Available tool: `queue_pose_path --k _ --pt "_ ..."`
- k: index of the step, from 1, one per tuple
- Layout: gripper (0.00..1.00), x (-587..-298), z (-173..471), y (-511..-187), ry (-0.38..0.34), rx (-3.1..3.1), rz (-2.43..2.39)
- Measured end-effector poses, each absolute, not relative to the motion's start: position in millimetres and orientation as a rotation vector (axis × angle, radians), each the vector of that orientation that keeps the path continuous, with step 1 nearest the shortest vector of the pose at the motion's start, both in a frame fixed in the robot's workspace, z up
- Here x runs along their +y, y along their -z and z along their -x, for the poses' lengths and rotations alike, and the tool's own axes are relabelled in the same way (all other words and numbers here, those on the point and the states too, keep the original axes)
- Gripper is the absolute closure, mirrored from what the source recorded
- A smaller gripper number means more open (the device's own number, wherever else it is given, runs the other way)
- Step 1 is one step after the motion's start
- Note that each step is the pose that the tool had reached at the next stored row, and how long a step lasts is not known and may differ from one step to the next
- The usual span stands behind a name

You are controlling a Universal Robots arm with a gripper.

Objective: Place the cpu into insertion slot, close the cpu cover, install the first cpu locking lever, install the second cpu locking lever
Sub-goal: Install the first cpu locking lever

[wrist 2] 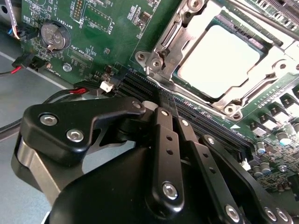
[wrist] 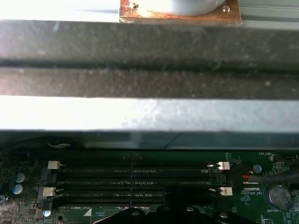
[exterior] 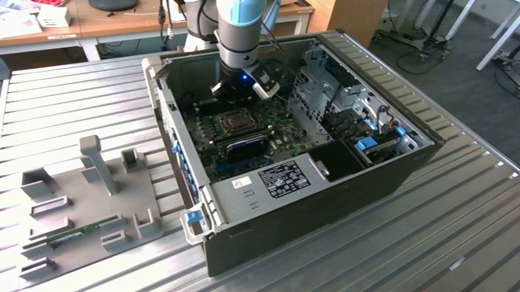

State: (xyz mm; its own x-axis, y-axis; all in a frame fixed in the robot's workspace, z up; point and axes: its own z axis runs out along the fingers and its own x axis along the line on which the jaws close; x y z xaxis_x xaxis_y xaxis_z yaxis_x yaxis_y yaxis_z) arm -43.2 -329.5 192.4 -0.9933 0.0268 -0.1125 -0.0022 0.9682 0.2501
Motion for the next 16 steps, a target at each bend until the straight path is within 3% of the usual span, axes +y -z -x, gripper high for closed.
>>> queue_pose_path --k 16 --pt "0.89 -332.9 43.3 -191.8 -0.382 3.001 -0.019"
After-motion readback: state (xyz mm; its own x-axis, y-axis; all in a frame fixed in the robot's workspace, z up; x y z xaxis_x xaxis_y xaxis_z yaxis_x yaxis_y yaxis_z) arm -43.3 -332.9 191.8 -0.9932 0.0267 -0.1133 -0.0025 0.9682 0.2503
